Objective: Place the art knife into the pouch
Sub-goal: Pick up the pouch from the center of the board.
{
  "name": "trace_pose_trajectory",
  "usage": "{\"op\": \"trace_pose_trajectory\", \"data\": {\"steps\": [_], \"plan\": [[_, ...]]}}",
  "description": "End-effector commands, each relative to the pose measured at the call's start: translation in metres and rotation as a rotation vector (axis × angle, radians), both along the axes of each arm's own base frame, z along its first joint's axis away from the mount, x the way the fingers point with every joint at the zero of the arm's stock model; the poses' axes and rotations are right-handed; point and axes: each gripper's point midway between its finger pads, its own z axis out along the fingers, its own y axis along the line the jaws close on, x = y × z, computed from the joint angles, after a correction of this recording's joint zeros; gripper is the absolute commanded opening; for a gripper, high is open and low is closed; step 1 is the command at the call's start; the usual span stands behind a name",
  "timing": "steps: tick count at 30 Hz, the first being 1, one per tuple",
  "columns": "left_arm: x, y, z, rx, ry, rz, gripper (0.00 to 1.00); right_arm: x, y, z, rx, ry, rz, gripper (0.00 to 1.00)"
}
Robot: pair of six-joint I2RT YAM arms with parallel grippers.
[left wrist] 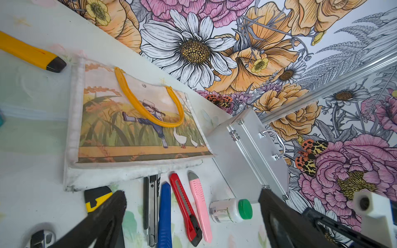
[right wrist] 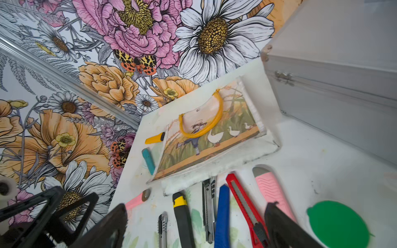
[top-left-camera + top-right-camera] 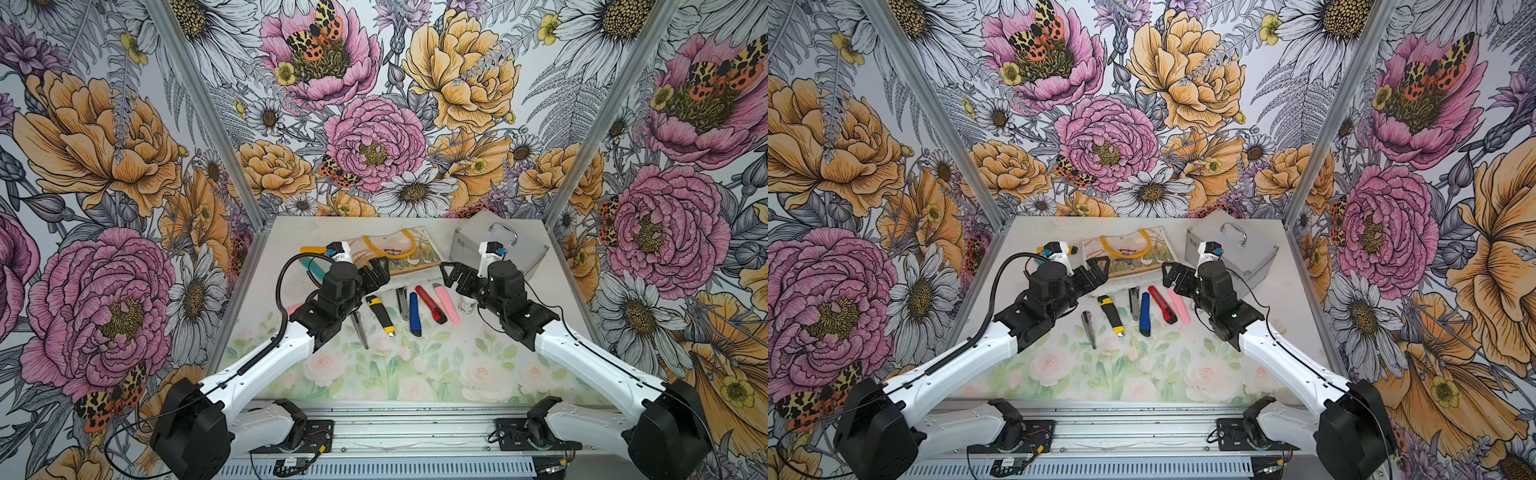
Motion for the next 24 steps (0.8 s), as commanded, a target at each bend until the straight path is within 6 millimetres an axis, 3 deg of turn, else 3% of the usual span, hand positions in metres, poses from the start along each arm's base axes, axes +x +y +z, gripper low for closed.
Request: {"op": "trace_pose_trajectory", "data": {"steps": [1, 6, 9, 13, 16, 20, 24], "plan": [[0.003, -0.001, 0.009, -0.063, -0.005, 0.036, 0.99, 0.008, 0.002, -0.005, -0.003, 0.082, -0.027, 1.0], [-0.002, 0.012, -0.011, -0.072, 0.067, 0.092, 0.99, 0.017, 0.025, -0.003, -0.02, 0.086, 0.071, 1.0], [0.006, 0.02, -0.007, -0.075, 0.033, 0.099, 0.99, 0.031, 0.04, 0.007, -0.053, 0.048, 0.133, 0.85], [0.025, 0.057, -0.009, 0.033, 0.058, 0.207, 0.99, 0.077, 0.028, 0.002, -0.082, 0.063, -0.003, 0.78], [0.04, 0.081, 0.001, 0.172, 0.023, 0.263, 0.99, 0.109, 0.03, -0.004, -0.092, 0.098, -0.023, 0.74], [0.059, 0.094, 0.008, 0.286, 0.007, 0.285, 0.99, 0.149, 0.041, -0.023, -0.08, 0.163, -0.042, 0.69], [0.071, 0.095, 0.0, 0.327, 0.025, 0.279, 0.99, 0.182, 0.054, -0.045, -0.031, 0.208, -0.063, 0.68]]}}
